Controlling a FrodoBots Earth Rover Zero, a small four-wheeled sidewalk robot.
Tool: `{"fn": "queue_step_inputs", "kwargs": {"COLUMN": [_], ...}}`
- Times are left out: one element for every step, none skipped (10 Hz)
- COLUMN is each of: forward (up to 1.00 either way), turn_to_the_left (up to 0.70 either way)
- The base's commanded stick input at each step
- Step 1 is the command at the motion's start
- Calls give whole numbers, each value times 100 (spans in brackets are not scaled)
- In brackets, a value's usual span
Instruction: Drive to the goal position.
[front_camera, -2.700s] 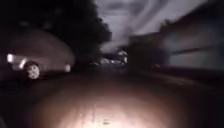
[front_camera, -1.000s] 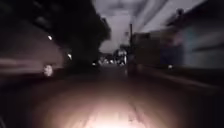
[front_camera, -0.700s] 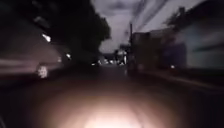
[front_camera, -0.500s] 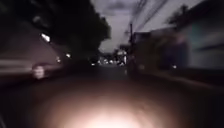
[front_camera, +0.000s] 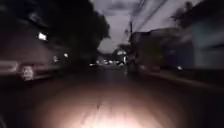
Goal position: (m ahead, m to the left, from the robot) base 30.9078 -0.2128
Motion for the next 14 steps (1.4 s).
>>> {"fn": "queue_step_inputs", "kwargs": {"forward": [100,100,100,100,100,100,100,100,100,100,100,100,100,100], "turn_to_the_left": [0,0,0,0,0,0,0,0,0,0,0,0,0,0]}}
